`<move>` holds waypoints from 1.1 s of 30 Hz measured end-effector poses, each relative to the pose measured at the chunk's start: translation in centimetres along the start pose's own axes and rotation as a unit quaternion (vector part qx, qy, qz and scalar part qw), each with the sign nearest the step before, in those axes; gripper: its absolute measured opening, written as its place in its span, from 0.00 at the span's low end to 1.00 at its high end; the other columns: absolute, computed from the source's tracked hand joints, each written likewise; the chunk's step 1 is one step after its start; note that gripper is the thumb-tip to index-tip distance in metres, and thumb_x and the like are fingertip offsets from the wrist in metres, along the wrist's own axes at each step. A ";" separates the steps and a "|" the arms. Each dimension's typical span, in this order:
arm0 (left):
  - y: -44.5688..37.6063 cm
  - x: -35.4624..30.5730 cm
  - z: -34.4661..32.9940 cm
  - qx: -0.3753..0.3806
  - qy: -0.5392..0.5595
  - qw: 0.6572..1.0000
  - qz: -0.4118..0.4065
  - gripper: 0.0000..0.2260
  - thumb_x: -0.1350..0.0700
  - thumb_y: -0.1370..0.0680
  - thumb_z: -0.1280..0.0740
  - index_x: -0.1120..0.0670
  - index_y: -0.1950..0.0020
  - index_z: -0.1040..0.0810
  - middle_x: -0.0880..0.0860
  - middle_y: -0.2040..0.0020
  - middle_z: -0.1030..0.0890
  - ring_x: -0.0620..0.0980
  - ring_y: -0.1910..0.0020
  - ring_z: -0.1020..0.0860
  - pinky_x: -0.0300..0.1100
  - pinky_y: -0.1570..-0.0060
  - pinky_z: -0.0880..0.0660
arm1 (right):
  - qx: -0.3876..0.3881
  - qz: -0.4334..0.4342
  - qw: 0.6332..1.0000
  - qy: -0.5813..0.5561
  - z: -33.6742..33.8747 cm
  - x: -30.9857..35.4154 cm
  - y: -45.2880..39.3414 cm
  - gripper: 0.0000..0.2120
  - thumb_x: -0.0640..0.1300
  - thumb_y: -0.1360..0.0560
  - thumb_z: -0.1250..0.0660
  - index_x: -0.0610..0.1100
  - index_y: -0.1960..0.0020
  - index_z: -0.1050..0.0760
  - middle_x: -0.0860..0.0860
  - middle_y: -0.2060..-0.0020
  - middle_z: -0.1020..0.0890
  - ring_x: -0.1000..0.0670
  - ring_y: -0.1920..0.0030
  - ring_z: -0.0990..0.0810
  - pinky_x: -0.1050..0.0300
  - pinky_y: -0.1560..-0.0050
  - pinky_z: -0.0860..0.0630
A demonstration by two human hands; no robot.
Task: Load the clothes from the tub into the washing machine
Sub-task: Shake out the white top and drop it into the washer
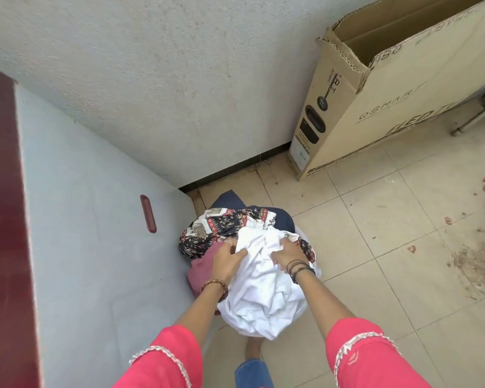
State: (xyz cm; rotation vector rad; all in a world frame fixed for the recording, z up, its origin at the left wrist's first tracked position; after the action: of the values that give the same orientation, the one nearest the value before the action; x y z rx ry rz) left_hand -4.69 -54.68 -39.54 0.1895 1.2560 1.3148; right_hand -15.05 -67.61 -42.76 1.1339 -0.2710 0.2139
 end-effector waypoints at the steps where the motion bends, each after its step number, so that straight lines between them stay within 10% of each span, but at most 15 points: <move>1: 0.5 -0.1 0.1 0.012 0.043 0.999 0.004 0.07 0.63 0.25 0.35 0.54 0.60 0.31 0.50 0.64 0.27 0.48 0.64 0.29 0.38 0.62 0.31 | 0.002 0.008 1.000 0.011 -0.1 0.1 0.7 0.05 0.40 0.33 0.36 0.45 0.57 0.30 0.42 0.56 0.21 0.45 0.60 0.25 0.52 0.59 0.26; 6: 2.2 -1.2 1.7 -0.008 0.206 0.978 0.031 0.10 0.70 0.26 0.38 0.56 0.60 0.33 0.52 0.65 0.31 0.47 0.67 0.32 0.38 0.66 0.35 | -0.074 0.057 0.995 -0.037 0.0 0.3 3.8 0.13 0.44 0.29 0.35 0.49 0.65 0.40 0.50 0.67 0.31 0.47 0.63 0.30 0.58 0.70 0.41; 22: 16.0 -11.9 10.1 -0.143 0.469 0.870 -0.051 0.01 0.62 0.23 0.35 0.59 0.54 0.26 0.49 0.64 0.26 0.48 0.61 0.27 0.38 0.61 0.30 | -0.253 0.223 0.886 -0.317 5.6 9.2 23.6 0.09 0.39 0.29 0.34 0.42 0.64 0.34 0.49 0.71 0.32 0.50 0.69 0.34 0.56 0.67 0.36; 28: 24.6 -16.2 14.5 -0.053 0.535 0.837 -0.100 0.04 0.58 0.22 0.36 0.55 0.57 0.26 0.52 0.59 0.23 0.52 0.56 0.25 0.48 0.49 0.27 | -0.278 0.293 0.833 -0.379 6.7 15.1 34.0 0.12 0.46 0.37 0.40 0.37 0.62 0.34 0.46 0.69 0.33 0.46 0.69 0.36 0.53 0.68 0.36; 33: 32.3 -19.7 22.2 0.008 0.542 0.818 -0.192 0.04 0.57 0.21 0.38 0.58 0.49 0.28 0.56 0.55 0.26 0.51 0.58 0.26 0.42 0.58 0.27 | -0.254 0.384 0.780 -0.425 6.4 21.1 43.8 0.05 0.42 0.31 0.40 0.44 0.64 0.35 0.49 0.71 0.33 0.53 0.73 0.35 0.57 0.70 0.33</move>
State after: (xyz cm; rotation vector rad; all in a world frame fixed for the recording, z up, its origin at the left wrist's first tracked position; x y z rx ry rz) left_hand -2.65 -47.70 3.72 -0.8991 2.1008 1.0248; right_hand -9.08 -54.91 4.20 0.4468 -1.5266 0.3071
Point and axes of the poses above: each hand's wrist, its own y-axis away from the middle knuckle, its own z-axis out of the back of the hand, x = y × z, the point moved 3 cm from there along -y, towards the middle knuckle
